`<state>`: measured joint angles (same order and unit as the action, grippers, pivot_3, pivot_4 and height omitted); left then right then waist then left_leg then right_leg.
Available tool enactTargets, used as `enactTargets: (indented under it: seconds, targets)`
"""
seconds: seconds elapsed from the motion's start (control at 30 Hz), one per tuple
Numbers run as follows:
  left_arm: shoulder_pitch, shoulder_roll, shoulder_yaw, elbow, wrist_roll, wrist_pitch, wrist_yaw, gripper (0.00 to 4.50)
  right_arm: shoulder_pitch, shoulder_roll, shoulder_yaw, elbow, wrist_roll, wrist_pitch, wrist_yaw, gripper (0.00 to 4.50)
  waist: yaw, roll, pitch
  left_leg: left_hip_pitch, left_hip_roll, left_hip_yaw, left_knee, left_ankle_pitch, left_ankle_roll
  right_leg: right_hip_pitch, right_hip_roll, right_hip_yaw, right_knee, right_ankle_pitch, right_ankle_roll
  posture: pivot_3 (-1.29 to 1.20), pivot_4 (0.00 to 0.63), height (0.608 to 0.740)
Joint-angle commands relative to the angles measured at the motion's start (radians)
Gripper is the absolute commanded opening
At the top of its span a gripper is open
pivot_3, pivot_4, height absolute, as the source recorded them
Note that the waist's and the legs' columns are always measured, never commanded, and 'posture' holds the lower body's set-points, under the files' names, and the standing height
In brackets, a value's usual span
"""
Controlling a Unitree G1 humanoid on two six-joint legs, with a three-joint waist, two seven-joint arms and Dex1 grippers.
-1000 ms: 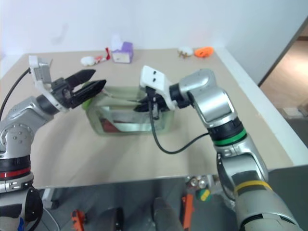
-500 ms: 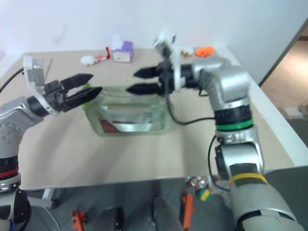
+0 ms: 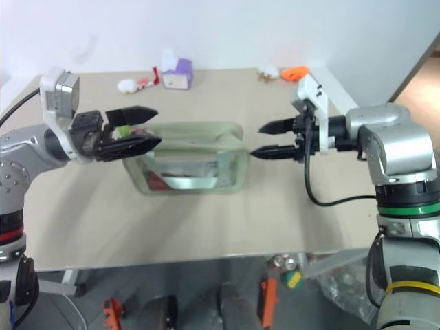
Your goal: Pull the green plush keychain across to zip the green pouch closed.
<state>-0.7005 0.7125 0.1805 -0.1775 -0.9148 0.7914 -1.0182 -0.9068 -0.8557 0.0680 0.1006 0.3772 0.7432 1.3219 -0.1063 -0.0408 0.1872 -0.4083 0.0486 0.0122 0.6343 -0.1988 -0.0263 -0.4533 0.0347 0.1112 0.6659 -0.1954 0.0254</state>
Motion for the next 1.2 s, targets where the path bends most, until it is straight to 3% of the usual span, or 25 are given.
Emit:
enactTargets:
  seconds: [0.03,0.33,0.7,0.97,1.2]
  targets:
    - [-0.027,0.012,-0.008,-0.014,-0.005,0.0,-0.025,4.5,0.004,0.015,-0.006,-0.056,0.016,0.0,-0.025,3.74,0.0,0.0,0.0,0.0,0.0,0.0,0.0,0.0,0.0,0.0,0.0,0.0,0.0,0.0,0.0,0.0,0.15,0.74]
    - [0.015,0.023,-0.016,-0.033,0.003,-0.001,-0.042,4.5,0.01,0.064,0.047,-0.051,0.018,-0.002,-0.028,3.74,0.003,0.0,0.0,-0.001,0.0,0.0,0.0,0.0,0.0,0.0,0.0,0.0,0.0,0.0,0.0,0.0,0.15,0.74]
    - [0.095,-0.001,0.101,-0.02,-0.023,-0.029,0.079,4.5,0.018,0.101,0.065,0.011,-0.02,-0.076,-0.05,0.09,0.003,0.0,0.0,-0.001,0.0,0.0,0.0,0.0,0.0,0.0,-0.001,0.0,0.0,0.0,0.0,0.0,0.15,0.74]
    - [0.11,-0.031,0.354,0.142,-0.088,-0.058,0.269,4.5,0.037,0.107,0.088,0.017,-0.039,-0.081,-0.059,0.04,0.003,0.0,0.0,0.0,0.0,0.0,0.001,0.0,0.0,0.0,0.0,0.0,0.0,0.0,0.0,0.0,0.15,0.74]
    - [0.259,0.011,0.303,0.163,0.008,-0.065,0.221,4.5,0.059,0.108,0.093,0.007,-0.048,-0.084,-0.058,0.04,0.004,-0.002,-0.001,0.0,0.0,0.0,0.0,0.0,0.0,0.001,-0.001,-0.001,0.0,-0.001,-0.001,0.0,0.15,0.74]
